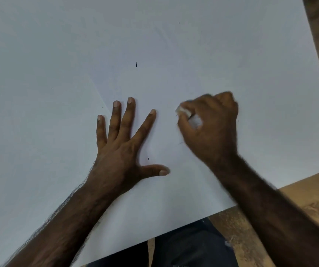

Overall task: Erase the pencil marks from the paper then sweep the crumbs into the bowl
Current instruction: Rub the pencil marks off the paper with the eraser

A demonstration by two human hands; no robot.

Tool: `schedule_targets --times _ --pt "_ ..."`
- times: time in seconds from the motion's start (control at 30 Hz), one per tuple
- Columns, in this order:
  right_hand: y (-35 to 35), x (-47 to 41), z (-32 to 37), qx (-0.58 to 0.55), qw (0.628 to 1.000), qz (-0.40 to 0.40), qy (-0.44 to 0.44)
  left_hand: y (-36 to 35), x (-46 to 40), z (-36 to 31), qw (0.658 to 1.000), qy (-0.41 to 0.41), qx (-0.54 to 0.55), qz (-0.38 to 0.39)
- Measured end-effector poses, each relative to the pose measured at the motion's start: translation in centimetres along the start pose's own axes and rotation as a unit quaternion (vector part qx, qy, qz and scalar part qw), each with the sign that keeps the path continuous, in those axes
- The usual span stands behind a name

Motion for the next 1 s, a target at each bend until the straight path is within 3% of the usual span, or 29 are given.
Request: schedule_targets --times 0.3,0.5,0.6,0.83,1.0 --pt "-0.5 -0.7 -1.5 -0.034 0.999 0.002 -0.030 0.8 0.1 -0.6 1.000 0.013 -0.007 0.022" --pt "-0.5 -0.3 -1.5 -0.052 0.998 0.016 -0.043 3.0 -2.7 -2.6 0.999 -0.007 0.024 -0.038" --pt "-0.4 0.0 -1.3 -0.046 0.997 0.029 -0.054 2.1 -4.5 -3.2 0.998 -0.001 0.068 0.010" --pt "-1.0 3.9 2.6 -0.064 0.992 0.106 0.026 0.8 -4.4 -2.8 0.999 -0.035 0.020 0.005" --pt "0.0 -0.3 0.1 0.014 0.999 0.031 0.007 0.7 -4.6 -2.7 0.999 -0.022 0.023 0.009"
Point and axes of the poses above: each hand's wrist, its own x-axis away from the middle knuckle, its own y-axis out of the back of the hand, z = x × y, the point moved 6 cm from there along -x, towards the middle knuckle, and after that the axes turned 6 degrees about -z, right-handed, at the moved point
